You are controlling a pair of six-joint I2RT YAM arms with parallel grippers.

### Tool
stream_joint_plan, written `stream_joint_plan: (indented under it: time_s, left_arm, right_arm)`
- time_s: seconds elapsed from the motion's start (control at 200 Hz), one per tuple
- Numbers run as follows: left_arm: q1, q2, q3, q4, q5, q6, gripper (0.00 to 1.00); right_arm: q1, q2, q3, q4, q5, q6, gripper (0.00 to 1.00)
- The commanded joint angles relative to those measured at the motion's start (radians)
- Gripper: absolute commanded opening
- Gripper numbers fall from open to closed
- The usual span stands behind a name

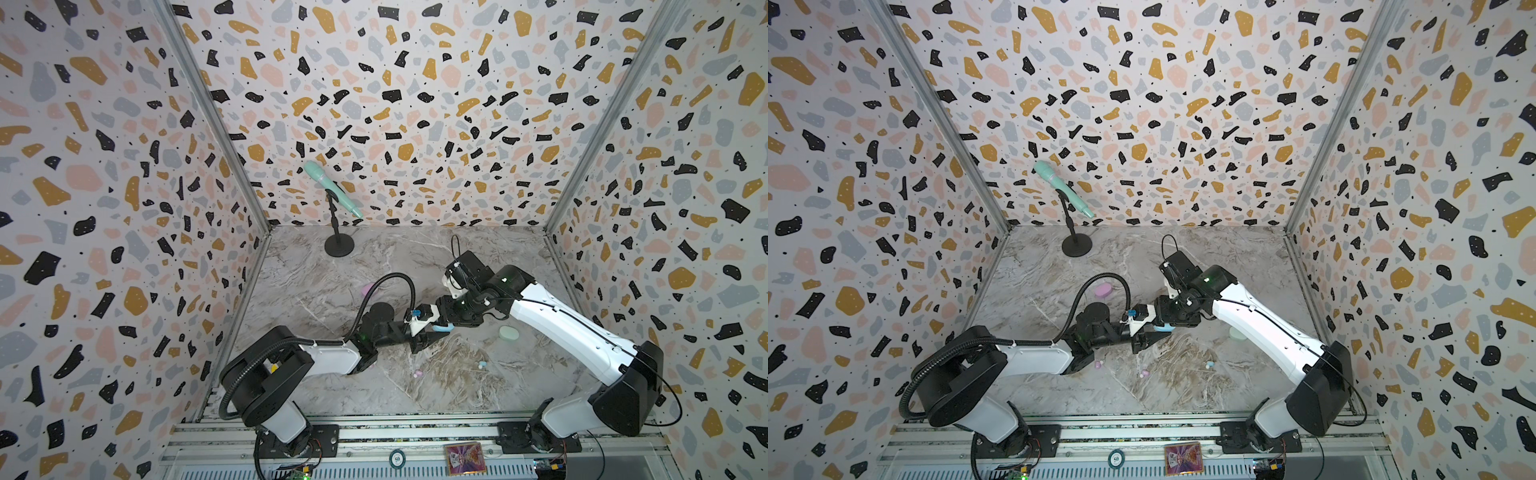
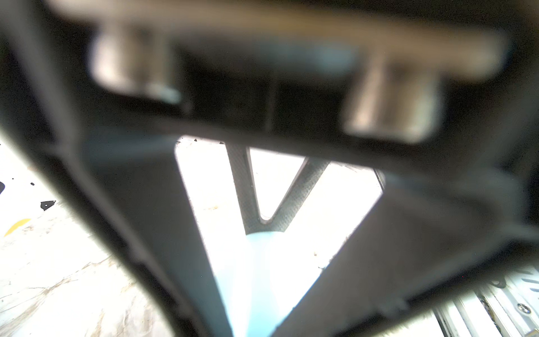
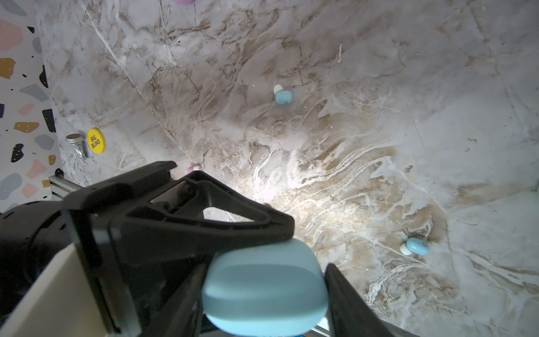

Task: Insert wireless bluetooth earbuds into charging case
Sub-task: Pass the charging case.

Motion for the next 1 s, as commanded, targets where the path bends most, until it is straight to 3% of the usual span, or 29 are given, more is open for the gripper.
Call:
stream_joint_plan:
  time_s: [0.0,0.411,0.521,0.636,0.781,0.991]
  left_arm:
    - [-0.002,-0.025,0.03,0.015,0.014,0.027,0.37]
    - [-0.002,-0.081,-0.006,-0.037,0.043,-0.039,0.35]
    - [-0.003,-0.11,-0.008,-0.088,0.07,-0.045,0.34]
    - [0.003,-0.139,0.005,-0.183,0.115,-0.03,0.34]
    - [0.01,-0.178,0.032,-0.315,0.182,0.009,0.33]
    - [0.013,-0.204,0.071,-0.465,0.231,0.071,0.32]
  right_arm:
    - [0.002,-0.04,0.047,-0.021,-0.002,0.013,0.66]
    - [-0.059,-0.129,0.061,-0.055,-0.027,-0.024,0.8]
    - [-0.106,-0.18,0.036,-0.059,-0.032,-0.112,0.8]
    - [-0.103,-0.236,-0.003,-0.042,-0.031,-0.29,0.75]
    - [0.04,-0.305,-0.066,0.011,0.062,-0.478,0.69]
    - [0.146,-0.364,-0.156,0.096,0.129,-0.612,0.68]
